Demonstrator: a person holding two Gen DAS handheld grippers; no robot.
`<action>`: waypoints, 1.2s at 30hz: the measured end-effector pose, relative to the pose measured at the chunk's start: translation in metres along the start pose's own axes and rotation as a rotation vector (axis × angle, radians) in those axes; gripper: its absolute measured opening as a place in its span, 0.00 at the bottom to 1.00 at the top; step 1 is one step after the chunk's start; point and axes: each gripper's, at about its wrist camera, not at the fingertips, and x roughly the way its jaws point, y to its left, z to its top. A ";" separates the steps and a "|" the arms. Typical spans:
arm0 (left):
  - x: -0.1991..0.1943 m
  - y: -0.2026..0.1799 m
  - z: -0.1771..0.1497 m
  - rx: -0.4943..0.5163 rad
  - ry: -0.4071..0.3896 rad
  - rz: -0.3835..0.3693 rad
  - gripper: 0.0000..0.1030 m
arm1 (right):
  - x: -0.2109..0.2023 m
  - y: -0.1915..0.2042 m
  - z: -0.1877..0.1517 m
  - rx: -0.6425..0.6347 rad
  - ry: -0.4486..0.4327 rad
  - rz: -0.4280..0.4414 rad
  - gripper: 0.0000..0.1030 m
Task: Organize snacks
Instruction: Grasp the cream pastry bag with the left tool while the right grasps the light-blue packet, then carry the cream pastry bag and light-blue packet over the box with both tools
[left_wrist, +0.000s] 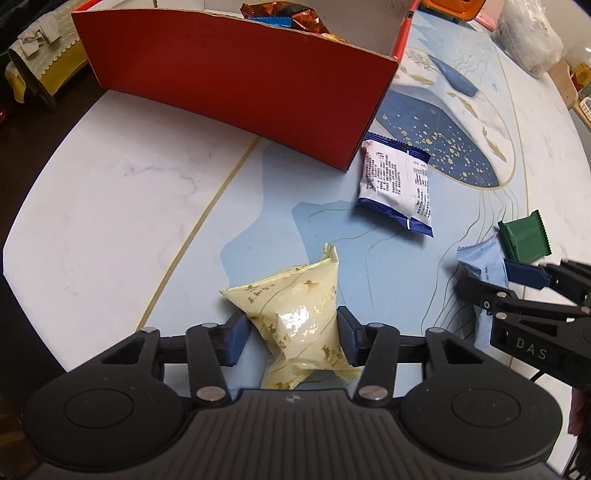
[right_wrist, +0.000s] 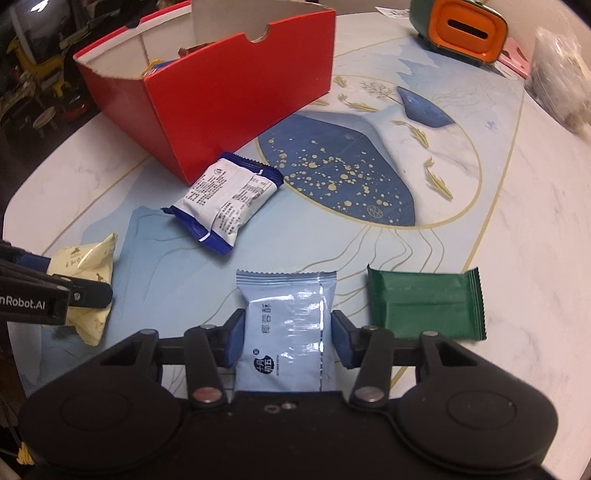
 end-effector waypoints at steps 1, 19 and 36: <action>-0.001 0.001 0.000 0.000 -0.002 -0.004 0.44 | -0.001 -0.001 -0.001 0.013 -0.002 0.001 0.46; -0.033 0.031 0.016 -0.004 -0.081 -0.070 0.42 | -0.056 0.004 -0.003 0.178 -0.100 0.061 0.46; -0.081 0.065 0.066 0.038 -0.190 -0.160 0.42 | -0.102 0.047 0.054 0.208 -0.215 0.043 0.46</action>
